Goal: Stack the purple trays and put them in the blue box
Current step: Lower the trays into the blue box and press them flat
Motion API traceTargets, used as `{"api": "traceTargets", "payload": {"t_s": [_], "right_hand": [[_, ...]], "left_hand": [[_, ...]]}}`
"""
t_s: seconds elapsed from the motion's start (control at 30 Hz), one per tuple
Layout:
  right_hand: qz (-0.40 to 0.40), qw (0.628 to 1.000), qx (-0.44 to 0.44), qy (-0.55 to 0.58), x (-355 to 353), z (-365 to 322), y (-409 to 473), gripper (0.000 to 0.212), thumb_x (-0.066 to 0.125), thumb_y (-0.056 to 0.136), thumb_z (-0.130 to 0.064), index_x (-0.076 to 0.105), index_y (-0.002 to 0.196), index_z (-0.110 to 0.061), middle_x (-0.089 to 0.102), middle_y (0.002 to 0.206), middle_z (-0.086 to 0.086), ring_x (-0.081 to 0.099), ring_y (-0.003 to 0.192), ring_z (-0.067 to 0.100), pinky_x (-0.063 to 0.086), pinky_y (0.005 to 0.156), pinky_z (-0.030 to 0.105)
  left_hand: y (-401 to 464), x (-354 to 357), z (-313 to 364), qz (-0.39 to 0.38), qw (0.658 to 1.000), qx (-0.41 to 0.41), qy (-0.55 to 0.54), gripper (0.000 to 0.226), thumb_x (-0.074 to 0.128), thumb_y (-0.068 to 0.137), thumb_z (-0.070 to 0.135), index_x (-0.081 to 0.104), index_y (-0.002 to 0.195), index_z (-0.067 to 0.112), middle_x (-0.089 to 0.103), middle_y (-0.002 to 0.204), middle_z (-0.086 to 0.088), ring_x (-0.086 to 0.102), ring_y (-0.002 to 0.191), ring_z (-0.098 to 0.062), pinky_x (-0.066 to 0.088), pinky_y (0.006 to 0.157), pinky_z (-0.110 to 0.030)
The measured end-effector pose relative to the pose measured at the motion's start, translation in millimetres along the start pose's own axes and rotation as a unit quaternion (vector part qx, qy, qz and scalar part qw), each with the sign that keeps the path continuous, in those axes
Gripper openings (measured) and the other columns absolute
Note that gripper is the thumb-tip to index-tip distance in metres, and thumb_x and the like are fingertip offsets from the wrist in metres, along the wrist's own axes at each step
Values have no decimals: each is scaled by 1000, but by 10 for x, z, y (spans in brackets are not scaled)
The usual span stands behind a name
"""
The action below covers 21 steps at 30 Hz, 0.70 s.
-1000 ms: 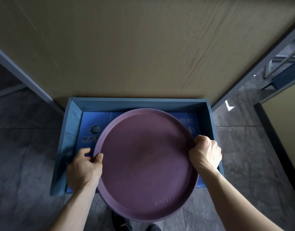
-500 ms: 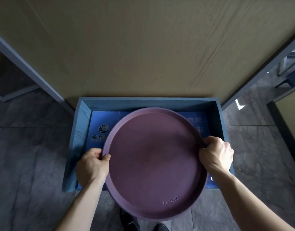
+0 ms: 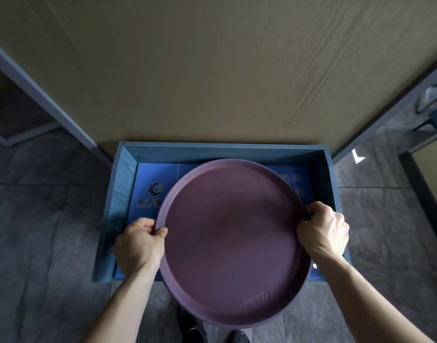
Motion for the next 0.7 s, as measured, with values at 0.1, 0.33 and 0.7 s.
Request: {"api": "traceTargets", "payload": {"t_s": [0.1,0.33,0.7], "right_hand": [[-9,1000,2,-11,9,-6,4,31,62,71,-6,72,96,-19,68,87,20,62,83,45,41,65,34],[-11,1000,6,-22,34,24,44,33,65,72,-11,72,102,-22,68,91,21,63,87,46,41,66,35],[1,1000,9,0,71,55,-2,32,61,73,-8,69,100,-23,67,96,18,61,87,45,39,68,35]], "left_hand": [[1,0,1,1,1000,-1,1,25,82,77,26,74,97,15,78,89,-2,55,71,-15,31,53,-23],[16,20,-19,-5,1000,11,13,25,81,77,27,73,97,15,77,92,-2,56,73,-16,30,51,-23],[133,36,-78,-44,999,-10,7,24,85,71,30,63,79,28,69,75,8,69,77,-23,53,67,-33]]}}
Point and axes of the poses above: each hand's wrist, its own y-axis towards the middle knuckle, its own x-axis out of the palm, z = x × y, the point moved 2 cm from there along y, towards the middle knuckle
